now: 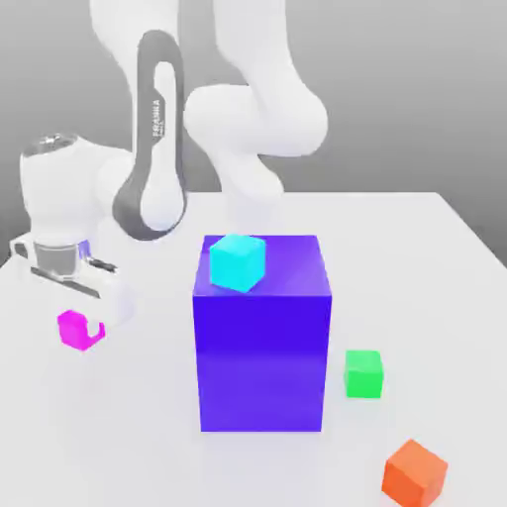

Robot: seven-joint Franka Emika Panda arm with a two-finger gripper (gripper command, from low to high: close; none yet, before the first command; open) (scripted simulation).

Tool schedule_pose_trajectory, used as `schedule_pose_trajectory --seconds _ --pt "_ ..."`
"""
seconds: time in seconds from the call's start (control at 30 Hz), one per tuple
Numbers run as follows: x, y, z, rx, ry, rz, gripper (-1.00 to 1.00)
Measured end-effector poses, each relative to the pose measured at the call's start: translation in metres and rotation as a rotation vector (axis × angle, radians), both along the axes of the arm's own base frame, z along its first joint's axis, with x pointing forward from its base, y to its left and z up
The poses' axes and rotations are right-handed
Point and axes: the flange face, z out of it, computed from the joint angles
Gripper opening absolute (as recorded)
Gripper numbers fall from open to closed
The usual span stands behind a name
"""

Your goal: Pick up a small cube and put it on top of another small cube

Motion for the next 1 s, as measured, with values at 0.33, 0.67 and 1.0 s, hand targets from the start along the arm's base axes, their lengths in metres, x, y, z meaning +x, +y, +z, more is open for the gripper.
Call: schedule_pose_trajectory --seconds 0.33,0.67,1.0 --pt "0.069 0.016 0.012 -0.049 0.082 0.569 -1.00" --pt "0.149 0.035 0.003 -0.084 0.272 1.400 -1.00" --pt "0.228 0.072 -0.001 -0.124 0.459 2.188 -1.00"
